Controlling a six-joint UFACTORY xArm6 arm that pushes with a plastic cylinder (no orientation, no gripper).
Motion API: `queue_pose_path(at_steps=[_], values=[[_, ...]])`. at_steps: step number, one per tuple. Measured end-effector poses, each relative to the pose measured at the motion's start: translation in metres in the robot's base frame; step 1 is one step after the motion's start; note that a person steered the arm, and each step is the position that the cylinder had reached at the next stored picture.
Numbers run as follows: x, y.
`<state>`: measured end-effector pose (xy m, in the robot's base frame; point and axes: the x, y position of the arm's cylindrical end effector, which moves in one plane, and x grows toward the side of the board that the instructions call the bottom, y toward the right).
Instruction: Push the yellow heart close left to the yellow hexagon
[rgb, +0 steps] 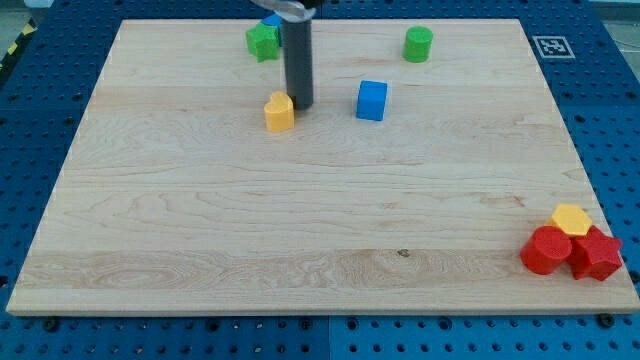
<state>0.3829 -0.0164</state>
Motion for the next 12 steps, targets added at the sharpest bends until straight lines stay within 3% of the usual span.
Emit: queue_pose_path(at_steps=[1,3,4,6,9,10,12], values=[[0.015,0.021],[-0.027,0.005],[-0.010,-0.008],[0.081,0.101],[-0.021,0.104],[-0.045,0.082],[-0.047,-0.007]])
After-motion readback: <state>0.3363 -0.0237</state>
